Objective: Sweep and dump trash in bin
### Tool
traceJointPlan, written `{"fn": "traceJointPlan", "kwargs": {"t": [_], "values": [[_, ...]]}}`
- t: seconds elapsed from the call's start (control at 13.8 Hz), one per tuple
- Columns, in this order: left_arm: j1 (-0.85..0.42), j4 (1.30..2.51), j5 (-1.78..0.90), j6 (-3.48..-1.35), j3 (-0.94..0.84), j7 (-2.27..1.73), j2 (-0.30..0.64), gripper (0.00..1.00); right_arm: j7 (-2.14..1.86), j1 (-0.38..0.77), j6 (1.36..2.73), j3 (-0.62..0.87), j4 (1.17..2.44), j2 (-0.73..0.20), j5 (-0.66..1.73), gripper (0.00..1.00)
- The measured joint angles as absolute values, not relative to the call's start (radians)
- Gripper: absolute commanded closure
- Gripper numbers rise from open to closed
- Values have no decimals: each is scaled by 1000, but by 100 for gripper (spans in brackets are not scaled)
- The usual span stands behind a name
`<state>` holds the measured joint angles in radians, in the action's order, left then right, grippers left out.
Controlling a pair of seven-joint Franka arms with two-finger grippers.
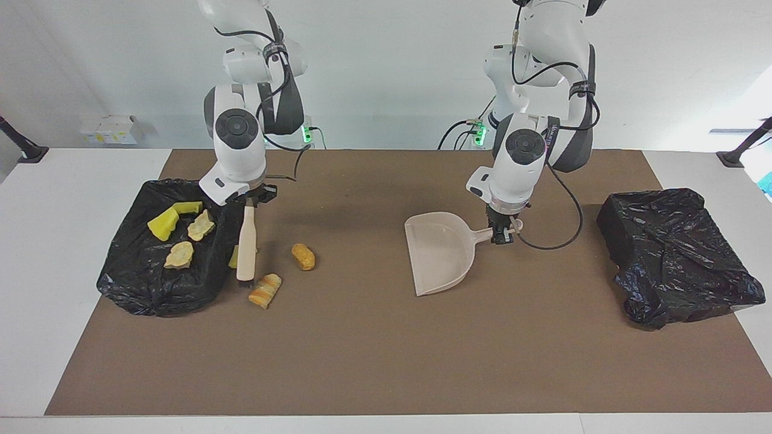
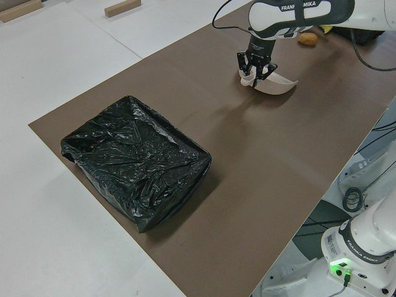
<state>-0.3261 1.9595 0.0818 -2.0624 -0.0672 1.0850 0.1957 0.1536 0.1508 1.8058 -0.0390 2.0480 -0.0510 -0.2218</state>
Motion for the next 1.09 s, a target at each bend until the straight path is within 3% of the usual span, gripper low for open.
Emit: {"fn": "traceJointPlan", "kwargs": {"t": [0.43,1.09], "values": [[-326,1994,83,-2095,-67,1084,196,100,154,116,1975,-38,2146,-50,-221,100],[-315,2010,83,-2106,-64,1084,196,100,186,340,1948,-23,2103,-52,2,100]]}}
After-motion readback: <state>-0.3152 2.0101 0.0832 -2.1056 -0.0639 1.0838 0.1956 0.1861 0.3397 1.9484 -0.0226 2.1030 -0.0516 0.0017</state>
